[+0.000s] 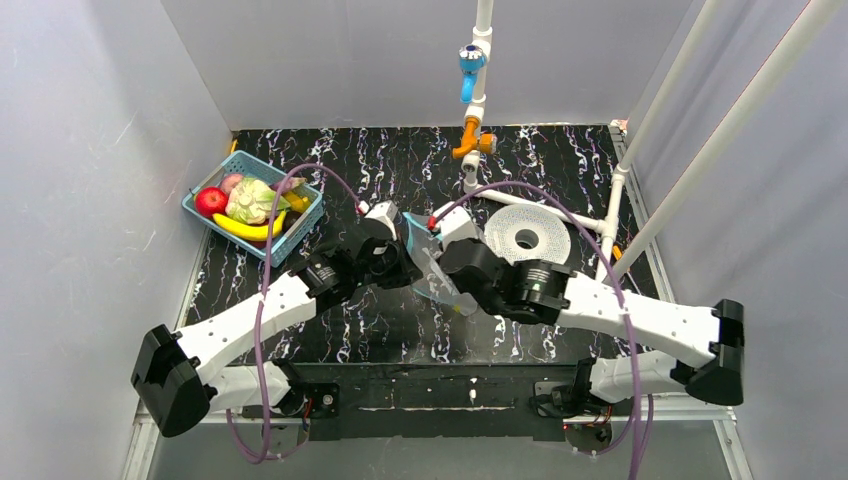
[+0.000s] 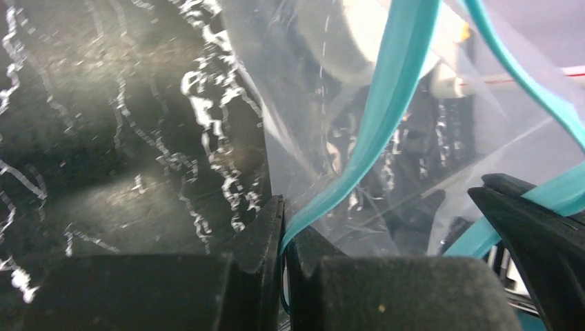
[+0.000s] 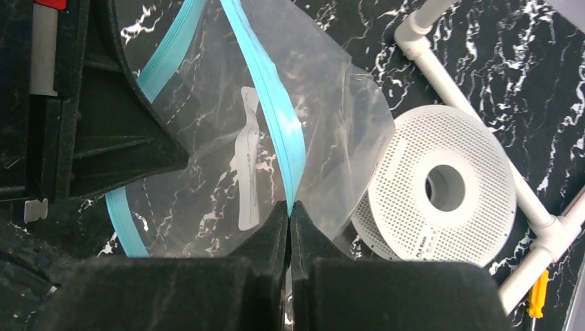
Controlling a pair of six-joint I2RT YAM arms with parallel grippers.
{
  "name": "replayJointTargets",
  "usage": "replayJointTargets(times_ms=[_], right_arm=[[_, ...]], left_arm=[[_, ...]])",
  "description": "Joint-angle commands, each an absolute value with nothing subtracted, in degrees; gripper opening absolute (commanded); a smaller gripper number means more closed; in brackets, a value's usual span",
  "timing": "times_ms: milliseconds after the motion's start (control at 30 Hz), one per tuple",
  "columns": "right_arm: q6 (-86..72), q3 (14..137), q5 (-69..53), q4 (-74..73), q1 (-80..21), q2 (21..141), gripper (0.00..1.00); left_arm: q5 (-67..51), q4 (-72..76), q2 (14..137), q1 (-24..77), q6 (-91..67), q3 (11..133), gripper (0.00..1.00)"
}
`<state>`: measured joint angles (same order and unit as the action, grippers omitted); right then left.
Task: Place the food in the zip-top bag and seal the zipper
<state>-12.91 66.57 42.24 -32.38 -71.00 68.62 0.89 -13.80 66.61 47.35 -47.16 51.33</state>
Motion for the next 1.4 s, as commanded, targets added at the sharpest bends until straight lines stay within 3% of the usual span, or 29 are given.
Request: replayJointTargets(times_ms=[0,400,633,867,1033,1133,1367], right_arm=[[-12.53,66.07,39.29,-27.31,-71.32,71.21,0.01],[-13.95,65.50,29.52,-20.37,-71.33,76.11,0.01],[-15.41,65.82,26.46,-17.58,-71.24,79.08,0.01],[-16.16,63.96,23.88,-15.46,-71.20,79.21,0.01],[-16.26,62.62,23.20,-14.53,-71.20,78.10,0.01],[-16.17,61.79,22.86,-13.74,-71.14,77.18,0.01],[-15.31,60.09,23.41,-11.91,-71.18,75.88,0.01]], left_arm=[[3.94,-19.79,64.31,46.21,-48.53,47.92,0.06],[10.00,-29.94,54.65,46.12,-47.47,48.89,0.62],[13.22,-40.10,47.98,45.96,-43.96,54.30,0.80],[23.44,-53.17,48.28,41.55,-38.25,61.84,0.88],[18.70,-51.65,52.25,28.12,-31.71,63.87,0.89],[16.42,-48.94,55.64,19.43,-28.69,64.98,0.98],[13.18,-39.35,63.25,2.04,-25.94,66.82,0.98]])
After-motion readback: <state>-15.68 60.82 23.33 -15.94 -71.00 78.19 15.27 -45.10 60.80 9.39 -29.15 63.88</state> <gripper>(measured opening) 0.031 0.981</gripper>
